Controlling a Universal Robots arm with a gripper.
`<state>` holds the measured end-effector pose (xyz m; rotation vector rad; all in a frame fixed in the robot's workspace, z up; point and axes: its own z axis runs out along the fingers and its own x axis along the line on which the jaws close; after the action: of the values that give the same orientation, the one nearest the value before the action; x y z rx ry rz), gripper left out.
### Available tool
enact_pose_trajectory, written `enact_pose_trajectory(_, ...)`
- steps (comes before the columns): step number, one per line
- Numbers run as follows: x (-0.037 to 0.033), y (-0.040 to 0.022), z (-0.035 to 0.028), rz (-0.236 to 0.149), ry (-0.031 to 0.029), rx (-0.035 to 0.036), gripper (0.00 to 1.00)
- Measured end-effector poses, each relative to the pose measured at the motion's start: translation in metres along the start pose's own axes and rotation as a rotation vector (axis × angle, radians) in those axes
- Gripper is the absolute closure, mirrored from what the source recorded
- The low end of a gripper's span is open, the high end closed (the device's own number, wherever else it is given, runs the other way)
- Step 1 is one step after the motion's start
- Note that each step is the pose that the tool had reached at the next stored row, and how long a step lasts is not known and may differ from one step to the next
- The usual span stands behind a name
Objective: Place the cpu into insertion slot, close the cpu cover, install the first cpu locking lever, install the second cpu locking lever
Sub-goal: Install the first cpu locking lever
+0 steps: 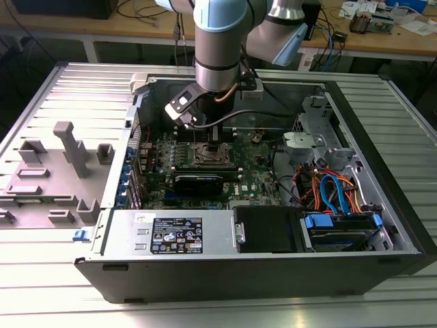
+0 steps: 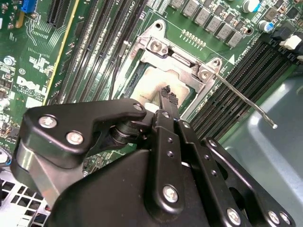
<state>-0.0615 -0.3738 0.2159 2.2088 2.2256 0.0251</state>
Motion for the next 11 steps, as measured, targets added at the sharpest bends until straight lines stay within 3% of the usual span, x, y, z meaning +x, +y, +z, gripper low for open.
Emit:
enact_pose_trajectory(7,0.0001,0.0001,-0.0074,0.000,0.0006,0.0007,0.89)
enact_pose_trajectory(11,0.0001,0.0002,-0.0156,0.000,0.0007,0.0008,0.89)
